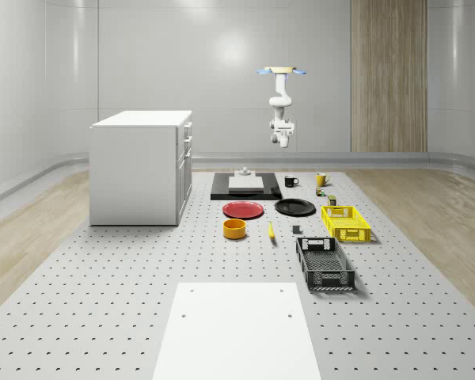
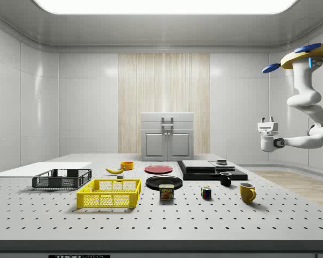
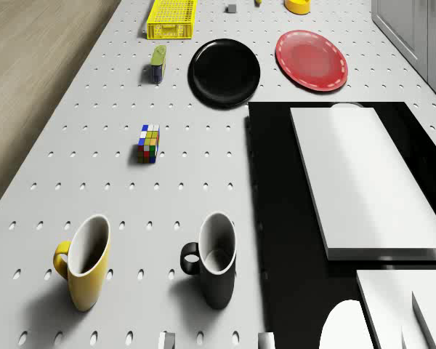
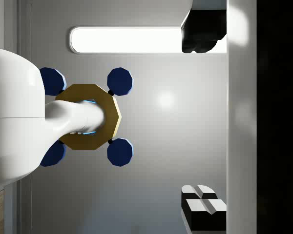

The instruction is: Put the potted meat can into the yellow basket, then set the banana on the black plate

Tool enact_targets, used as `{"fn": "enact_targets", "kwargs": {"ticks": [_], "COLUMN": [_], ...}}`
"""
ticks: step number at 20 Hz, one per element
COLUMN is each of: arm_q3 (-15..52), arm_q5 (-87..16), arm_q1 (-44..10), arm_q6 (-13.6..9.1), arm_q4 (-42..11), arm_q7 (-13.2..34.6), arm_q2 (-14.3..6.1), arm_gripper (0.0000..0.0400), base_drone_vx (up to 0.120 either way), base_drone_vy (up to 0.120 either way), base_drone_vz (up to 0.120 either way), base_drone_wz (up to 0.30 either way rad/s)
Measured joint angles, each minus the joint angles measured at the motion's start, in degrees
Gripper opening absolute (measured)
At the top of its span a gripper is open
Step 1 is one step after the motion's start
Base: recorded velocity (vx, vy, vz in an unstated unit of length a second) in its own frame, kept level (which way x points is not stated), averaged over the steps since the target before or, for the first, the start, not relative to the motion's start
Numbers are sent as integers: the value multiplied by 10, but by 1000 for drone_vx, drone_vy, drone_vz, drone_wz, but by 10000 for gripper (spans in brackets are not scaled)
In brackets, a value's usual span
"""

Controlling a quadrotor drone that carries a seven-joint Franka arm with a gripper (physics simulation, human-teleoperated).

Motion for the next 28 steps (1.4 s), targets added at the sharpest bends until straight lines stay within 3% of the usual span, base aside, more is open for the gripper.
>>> {"fn": "enact_targets", "kwargs": {"ticks": [6, 12, 18, 28], "arm_q3": [1, 1, 2, 2], "arm_q5": [1, 1, 1, 1], "arm_q1": [-2, -3, -3, -4], "arm_q6": [-56, -93, -107, -109], "arm_q4": [73, 135, 162, 169], "arm_q7": [-1, -1, -2, -2], "arm_q2": [14, 37, 47, 48], "arm_gripper": [400, 400, 400, 400], "base_drone_vx": [0, 0, 0, 0], "base_drone_vy": [0, 0, 0, 0], "base_drone_vz": [0, 0, 0, 0], "base_drone_wz": [0, 0, 0, 0]}}
